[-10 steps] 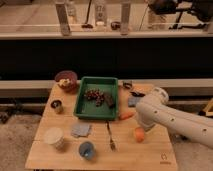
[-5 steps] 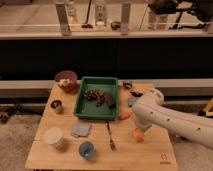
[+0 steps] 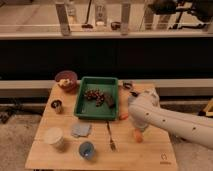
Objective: Place apple in paper cup
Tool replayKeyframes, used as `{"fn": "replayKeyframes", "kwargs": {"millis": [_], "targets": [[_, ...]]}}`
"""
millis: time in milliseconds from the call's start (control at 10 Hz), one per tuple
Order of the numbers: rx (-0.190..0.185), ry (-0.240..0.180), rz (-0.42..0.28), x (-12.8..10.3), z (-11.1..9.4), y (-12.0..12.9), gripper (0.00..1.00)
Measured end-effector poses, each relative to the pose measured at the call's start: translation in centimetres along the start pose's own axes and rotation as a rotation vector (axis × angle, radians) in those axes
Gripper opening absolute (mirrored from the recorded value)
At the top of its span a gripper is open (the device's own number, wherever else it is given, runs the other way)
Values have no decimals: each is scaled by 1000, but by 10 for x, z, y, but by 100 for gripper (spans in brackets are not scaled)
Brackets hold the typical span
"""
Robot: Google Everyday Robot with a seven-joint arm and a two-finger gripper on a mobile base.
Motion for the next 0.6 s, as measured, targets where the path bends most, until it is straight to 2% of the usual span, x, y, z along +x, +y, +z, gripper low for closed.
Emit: {"fn": "replayKeyframes", "kwargs": {"millis": [600], "targets": [[-2,40,-82,-4,-1,-8,80]]}}
